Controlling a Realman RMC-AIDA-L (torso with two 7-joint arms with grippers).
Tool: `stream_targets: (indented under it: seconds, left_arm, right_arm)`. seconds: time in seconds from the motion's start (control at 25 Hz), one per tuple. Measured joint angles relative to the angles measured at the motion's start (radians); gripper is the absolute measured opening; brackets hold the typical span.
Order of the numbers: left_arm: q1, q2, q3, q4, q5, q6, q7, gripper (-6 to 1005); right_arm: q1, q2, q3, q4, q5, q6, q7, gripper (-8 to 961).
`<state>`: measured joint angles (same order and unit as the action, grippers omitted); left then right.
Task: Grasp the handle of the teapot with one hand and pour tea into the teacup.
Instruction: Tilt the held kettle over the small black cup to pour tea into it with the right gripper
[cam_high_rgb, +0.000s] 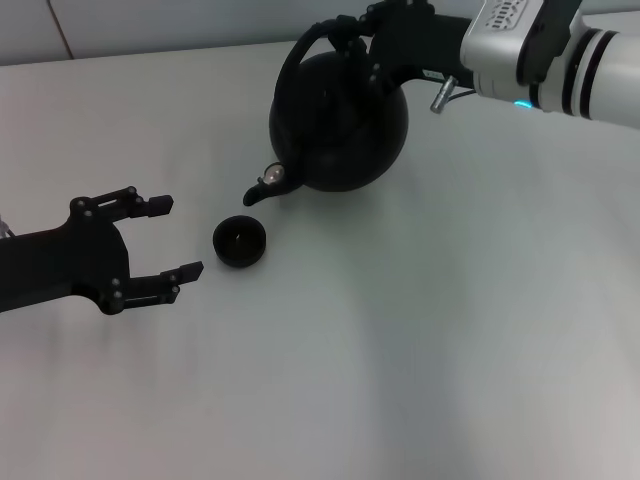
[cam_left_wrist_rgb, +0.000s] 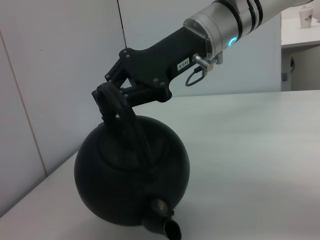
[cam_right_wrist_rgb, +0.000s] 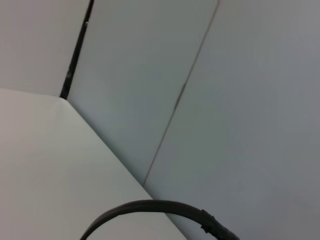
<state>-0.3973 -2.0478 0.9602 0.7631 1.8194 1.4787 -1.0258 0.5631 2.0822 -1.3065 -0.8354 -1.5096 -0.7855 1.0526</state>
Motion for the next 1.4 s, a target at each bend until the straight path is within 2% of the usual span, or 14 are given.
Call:
stream_targets:
  seconds: [0.72,1.4]
  left_arm:
    - [-0.002,-0.009,0.004,0.002,0.014,-0.022,0.001,807]
    - [-0.009,-0.008,0.003,0.002,0.015,-0.037,0.001,807]
  right_arm:
    - [0.002,0.0,-0.024,-0.025,0.0,0.003,-0.045,95]
    - [0.003,0.001,-0.042,-0.047,-0.018,0.003,-0.09,94]
